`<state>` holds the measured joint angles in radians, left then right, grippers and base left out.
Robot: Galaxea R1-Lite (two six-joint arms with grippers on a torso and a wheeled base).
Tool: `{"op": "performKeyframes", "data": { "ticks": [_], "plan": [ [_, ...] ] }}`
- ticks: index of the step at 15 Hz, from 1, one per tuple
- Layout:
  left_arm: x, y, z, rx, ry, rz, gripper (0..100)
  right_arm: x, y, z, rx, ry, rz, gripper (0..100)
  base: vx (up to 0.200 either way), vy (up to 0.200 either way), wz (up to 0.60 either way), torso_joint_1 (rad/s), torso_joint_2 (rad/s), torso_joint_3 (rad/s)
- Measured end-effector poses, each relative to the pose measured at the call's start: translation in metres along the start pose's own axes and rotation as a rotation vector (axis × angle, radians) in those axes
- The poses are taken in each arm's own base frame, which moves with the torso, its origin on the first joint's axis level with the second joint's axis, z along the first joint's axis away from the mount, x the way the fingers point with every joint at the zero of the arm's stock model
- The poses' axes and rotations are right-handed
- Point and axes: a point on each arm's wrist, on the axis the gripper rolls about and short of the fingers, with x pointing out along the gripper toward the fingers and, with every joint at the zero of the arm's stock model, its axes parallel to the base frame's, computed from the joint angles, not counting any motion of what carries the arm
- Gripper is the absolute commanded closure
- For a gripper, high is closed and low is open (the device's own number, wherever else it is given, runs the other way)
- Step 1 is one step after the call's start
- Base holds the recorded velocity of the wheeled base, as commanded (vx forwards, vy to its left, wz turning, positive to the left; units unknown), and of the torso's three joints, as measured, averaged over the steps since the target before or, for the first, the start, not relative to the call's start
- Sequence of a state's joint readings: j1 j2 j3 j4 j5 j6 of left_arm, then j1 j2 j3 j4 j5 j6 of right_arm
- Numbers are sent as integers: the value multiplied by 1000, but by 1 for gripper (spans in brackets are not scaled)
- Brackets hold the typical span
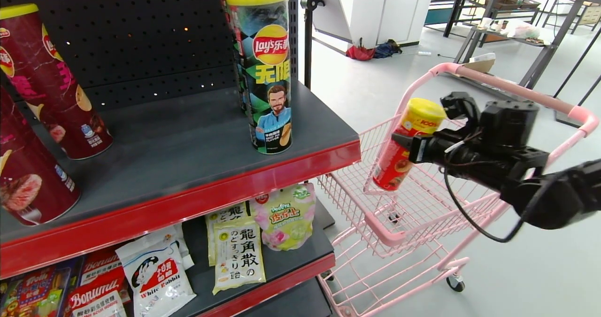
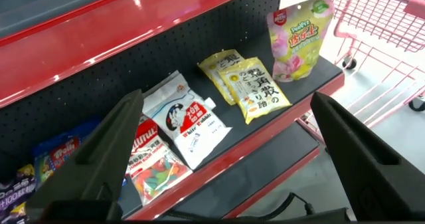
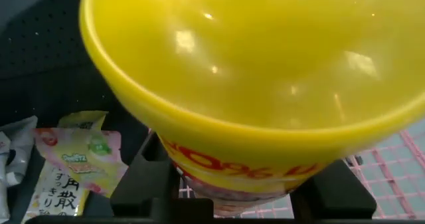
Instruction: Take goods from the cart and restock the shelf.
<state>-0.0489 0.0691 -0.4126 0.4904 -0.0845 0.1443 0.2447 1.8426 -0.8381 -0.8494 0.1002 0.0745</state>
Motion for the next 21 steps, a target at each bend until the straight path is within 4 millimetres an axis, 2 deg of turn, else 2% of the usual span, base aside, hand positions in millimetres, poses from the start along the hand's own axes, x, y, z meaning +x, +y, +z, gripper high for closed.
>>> {"op": "performKeyframes", "data": {
  "ticks": [3, 5, 8, 11, 13, 15, 21],
  "plan": [
    [-2, 0, 3, 1, -12, -5, 0, -77, 6, 27, -60, 29, -102, 100, 0, 0, 0, 0, 0, 0],
    [-3, 0, 4, 5, -17, 7, 0, -136, 8, 35, -85, 88, -130, 100, 0, 0, 0, 0, 0, 0],
    [-4, 0, 5, 62, -16, 7, 0, -226, 14, 26, -97, 162, -172, 100, 0, 0, 0, 0, 0, 0],
    [-3, 0, 4, 65, -15, 5, 0, -294, 22, -2, -136, 195, -209, 100, 0, 0, 0, 0, 0, 0],
    [-3, 0, 4, 64, -16, 5, 0, -316, 25, -14, -160, 165, -236, 100, 0, 0, 0, 31, -99, -67],
    [-3, 0, 4, 65, -18, 5, 0, -325, 27, -16, -167, 124, -242, 100, 0, 0, 0, 127, -388, -256],
    [-4, 1, 5, 65, -24, 6, 0, -332, 28, -18, -184, 95, -251, 100, 0, 0, 0, 202, -551, -355]
  ]
}}
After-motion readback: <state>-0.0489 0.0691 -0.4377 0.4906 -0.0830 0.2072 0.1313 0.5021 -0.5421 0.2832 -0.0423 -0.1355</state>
